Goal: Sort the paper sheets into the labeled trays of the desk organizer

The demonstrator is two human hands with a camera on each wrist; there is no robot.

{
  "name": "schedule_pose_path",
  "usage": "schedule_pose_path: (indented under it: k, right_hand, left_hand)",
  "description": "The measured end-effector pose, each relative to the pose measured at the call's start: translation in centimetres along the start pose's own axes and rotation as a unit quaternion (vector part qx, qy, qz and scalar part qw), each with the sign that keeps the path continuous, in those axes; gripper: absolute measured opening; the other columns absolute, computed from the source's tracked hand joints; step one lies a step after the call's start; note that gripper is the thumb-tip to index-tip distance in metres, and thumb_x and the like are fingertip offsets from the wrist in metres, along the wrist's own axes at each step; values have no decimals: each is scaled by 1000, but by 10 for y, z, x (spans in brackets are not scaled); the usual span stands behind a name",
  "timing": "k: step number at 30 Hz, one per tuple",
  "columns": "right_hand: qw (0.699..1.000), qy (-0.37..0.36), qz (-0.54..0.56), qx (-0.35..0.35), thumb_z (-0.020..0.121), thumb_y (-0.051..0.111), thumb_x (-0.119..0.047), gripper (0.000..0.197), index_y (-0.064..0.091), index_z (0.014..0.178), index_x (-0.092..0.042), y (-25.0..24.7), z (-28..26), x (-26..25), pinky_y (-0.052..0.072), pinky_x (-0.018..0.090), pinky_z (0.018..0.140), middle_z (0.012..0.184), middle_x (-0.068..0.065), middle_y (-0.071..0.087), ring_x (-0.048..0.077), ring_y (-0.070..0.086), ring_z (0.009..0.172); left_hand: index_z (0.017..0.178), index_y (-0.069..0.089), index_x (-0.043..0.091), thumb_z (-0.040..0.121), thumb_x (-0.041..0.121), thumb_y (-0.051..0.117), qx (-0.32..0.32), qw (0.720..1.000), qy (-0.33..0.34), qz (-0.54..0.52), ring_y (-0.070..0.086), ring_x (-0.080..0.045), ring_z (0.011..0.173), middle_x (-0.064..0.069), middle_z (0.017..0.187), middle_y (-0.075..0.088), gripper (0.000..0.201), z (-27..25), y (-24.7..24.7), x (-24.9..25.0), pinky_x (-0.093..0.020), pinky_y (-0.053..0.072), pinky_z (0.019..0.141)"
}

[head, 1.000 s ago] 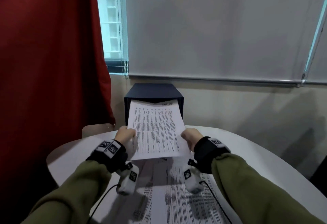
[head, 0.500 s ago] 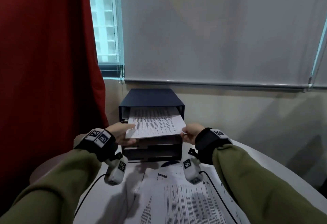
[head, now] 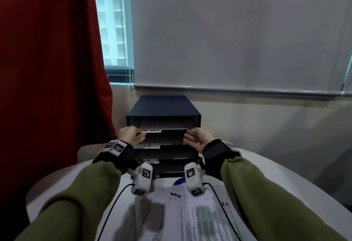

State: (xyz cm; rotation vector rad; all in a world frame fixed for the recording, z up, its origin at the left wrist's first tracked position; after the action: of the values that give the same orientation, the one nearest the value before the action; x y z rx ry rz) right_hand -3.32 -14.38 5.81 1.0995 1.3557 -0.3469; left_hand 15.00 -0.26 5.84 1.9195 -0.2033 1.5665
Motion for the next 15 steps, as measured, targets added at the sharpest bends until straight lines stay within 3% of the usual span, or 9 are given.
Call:
schedule_pose_path:
  k: [2,4,6,10,12,14,15]
  right_hand:
    - [998,-3,-65,8,100,34,-2,17,50,97,-9,-10,-17,7,52,38,76,84,10,54,23,58,74]
    - [985,1,-172,17,98,38,-4,15,51,97,-12,-27,-35,16,50,33,60,75,8,53,20,54,62]
    - [948,36,-317,17,96,44,-8,11,55,96,-8,-50,-53,29,47,26,52,72,8,55,21,55,57]
    - [786,147,-600,-36,90,52,-6,12,62,87,1,-97,-95,54,47,17,42,70,11,63,15,61,42]
    - [716,169,-675,-59,89,54,-4,11,62,85,2,-114,-113,63,45,15,39,67,9,62,11,60,42]
    - [674,182,-712,-72,90,54,-6,10,63,90,-1,-127,-128,72,45,15,36,69,7,62,13,64,57]
    - [667,172,-722,-72,91,53,-8,11,63,94,-3,-132,-135,75,44,15,36,71,6,62,15,64,66]
  left_hand:
    - [104,50,6,98,2,35,9,996,20,84,60,-25,71,-11,83,58,16,-14,-2,-5,-30,54,58]
    - [92,55,7,97,1,38,-41,984,13,170,57,-18,56,-10,74,56,18,-30,0,-21,-25,49,45]
    - [87,56,7,96,4,46,-131,954,-11,271,55,-14,48,-10,72,57,13,-50,4,-45,-21,47,41]
    - [91,61,11,90,14,59,-297,816,-77,490,57,-18,62,-9,78,62,3,-97,4,-103,-28,52,56]
    - [91,60,15,87,16,61,-283,780,-57,555,53,-22,67,-14,89,63,5,-105,2,-123,-30,47,62]
    - [98,57,20,87,17,55,-225,751,1,621,54,-21,81,-11,111,63,11,-107,2,-131,-27,45,67]
    - [103,56,21,86,17,54,-210,741,10,638,56,-21,89,-8,117,59,17,-110,2,-133,-27,46,70]
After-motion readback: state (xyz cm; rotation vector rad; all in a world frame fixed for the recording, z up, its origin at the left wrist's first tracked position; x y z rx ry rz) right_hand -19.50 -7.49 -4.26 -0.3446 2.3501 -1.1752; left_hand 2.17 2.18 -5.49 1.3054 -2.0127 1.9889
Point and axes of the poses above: each hand's wrist, its own z-axis towards the middle knuckle, its own y-axis out of the palm, x = y × z, the point moved 5 cm from there along z, towards the middle knuckle
